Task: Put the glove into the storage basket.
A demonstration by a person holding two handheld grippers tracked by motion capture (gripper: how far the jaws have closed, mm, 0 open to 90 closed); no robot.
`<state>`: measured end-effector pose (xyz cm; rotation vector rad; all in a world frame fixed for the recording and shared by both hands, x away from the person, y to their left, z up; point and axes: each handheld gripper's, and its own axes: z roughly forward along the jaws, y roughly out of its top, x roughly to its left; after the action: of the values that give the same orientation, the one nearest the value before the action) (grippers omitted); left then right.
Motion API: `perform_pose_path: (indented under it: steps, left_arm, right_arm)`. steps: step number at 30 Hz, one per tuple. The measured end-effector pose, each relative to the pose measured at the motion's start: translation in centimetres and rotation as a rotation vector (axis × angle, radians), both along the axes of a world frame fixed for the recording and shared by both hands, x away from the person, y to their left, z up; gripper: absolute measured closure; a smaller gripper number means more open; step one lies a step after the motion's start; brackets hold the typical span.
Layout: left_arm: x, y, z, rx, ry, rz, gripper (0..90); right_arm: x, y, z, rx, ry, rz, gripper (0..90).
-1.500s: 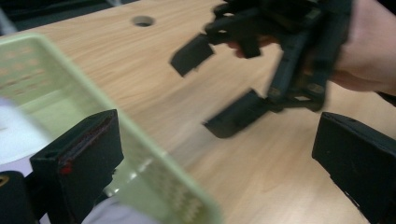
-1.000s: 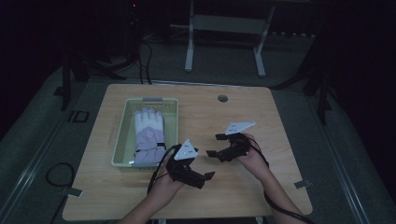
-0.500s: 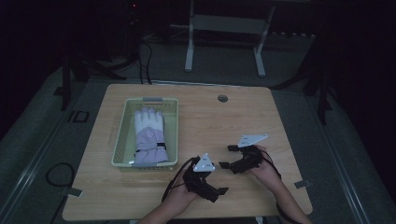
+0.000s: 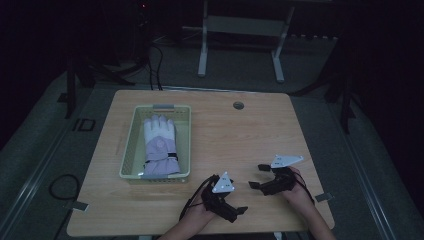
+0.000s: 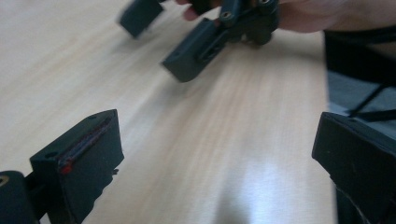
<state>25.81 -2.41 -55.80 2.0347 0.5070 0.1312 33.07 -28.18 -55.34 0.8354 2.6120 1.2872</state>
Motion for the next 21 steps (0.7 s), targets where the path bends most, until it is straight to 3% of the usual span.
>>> perform_pose_path:
  steps: [4, 7, 11, 16, 21]
  left_arm:
    - [-0.3, 0.0, -0.2, -0.001, -0.014, 0.002, 2.0]
    - [-0.5, 0.0, -0.4, 0.000, 0.001, 0.001, 2.1]
    - [-1.0, -0.2, -0.7, 0.038, -0.011, -0.024, 2.0]
    - [-1.1, -0.1, -0.9, 0.043, -0.013, -0.027, 2.0]
    - [-1.2, 0.1, -1.2, 0.045, -0.011, -0.024, 2.0]
  right_arm:
    - [-0.6, -1.2, -0.5, 0.000, -0.013, -0.034, 13.9]
    - [-1.1, -1.9, -0.8, 0.005, -0.031, -0.056, 13.9]
    - [-1.5, -2.6, -0.7, 0.028, -0.054, -0.088, 13.9]
    - [-1.5, -2.9, -0.6, 0.041, -0.073, -0.091, 14.0]
    - [-1.5, -2.8, -0.7, 0.018, -0.089, -0.092, 14.1]
